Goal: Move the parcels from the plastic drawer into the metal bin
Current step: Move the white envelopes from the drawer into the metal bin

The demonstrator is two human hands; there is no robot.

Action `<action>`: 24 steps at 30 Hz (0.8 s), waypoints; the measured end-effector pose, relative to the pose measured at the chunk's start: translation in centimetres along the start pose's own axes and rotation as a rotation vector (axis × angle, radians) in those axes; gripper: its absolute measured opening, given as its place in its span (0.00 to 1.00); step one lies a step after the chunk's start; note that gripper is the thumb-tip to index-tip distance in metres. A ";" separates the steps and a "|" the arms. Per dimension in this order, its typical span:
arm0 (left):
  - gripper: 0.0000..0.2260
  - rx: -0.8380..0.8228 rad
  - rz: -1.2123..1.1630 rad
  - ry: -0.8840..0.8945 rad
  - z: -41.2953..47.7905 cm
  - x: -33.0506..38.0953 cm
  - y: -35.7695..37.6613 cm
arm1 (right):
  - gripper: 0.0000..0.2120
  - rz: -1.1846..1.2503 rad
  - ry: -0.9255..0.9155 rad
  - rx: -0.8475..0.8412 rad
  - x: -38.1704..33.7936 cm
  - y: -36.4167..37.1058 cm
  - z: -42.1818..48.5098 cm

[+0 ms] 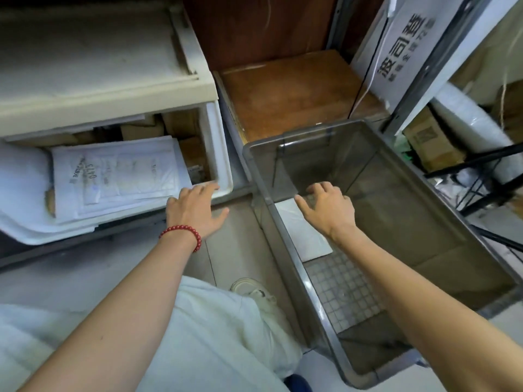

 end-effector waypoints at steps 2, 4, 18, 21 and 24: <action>0.26 0.005 0.016 -0.047 -0.8 -1.6 -1.4 | 0.28 0.023 -0.055 0.034 -2.0 -1.2 -0.4; 0.25 0.058 -0.018 -0.100 -1.5 -3.3 -3.3 | 0.28 0.070 -0.126 0.068 -4.3 -2.4 -1.0; 0.29 0.142 0.037 -0.385 -6.9 -16.5 -8.2 | 0.31 0.163 -0.472 -0.076 -19.3 -1.2 -1.5; 0.30 0.124 0.006 -0.427 -6.3 -17.8 -7.4 | 0.32 0.169 -0.466 -0.113 -21.0 0.4 -0.8; 0.32 0.140 -0.037 -0.431 -4.6 -18.8 -6.7 | 0.33 0.144 -0.462 -0.147 -22.5 1.8 0.6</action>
Point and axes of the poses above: each hand's wrist, its own z-axis towards the middle knuckle, its own y-axis out of the palm, x = y × z, the point moved 4 cm from there along z, towards the middle knuckle, and after that the axes turned 2 degrees about -z, right-handed, at the moved point
